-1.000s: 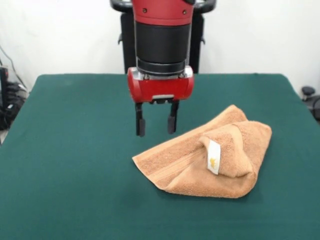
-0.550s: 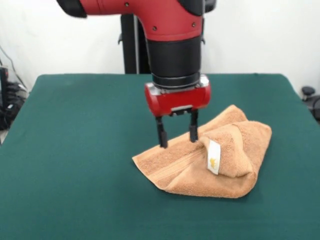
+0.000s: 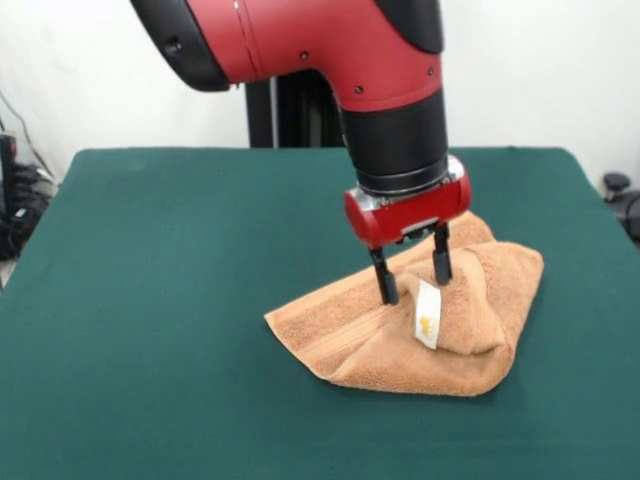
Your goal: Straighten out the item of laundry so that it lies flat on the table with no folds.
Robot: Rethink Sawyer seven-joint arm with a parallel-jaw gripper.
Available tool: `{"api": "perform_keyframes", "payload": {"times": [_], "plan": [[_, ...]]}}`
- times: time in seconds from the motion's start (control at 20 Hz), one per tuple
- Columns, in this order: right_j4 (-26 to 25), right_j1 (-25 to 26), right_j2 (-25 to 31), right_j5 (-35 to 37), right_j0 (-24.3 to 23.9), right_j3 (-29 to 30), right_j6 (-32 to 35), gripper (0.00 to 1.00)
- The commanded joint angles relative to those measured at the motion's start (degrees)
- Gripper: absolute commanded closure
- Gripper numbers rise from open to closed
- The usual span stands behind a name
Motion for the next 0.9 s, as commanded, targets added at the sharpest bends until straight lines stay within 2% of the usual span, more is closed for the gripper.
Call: {"api": "perform_keyframes", "payload": {"times": [0.05, 0.9], "plan": [[-3.59, 4.44, 7.9, 7.52, -1.41, 4.87, -18.69, 0.0], [-3.07, 10.62, 9.44, 7.94, -3.14, 3.25, -12.83, 0.0]]}}
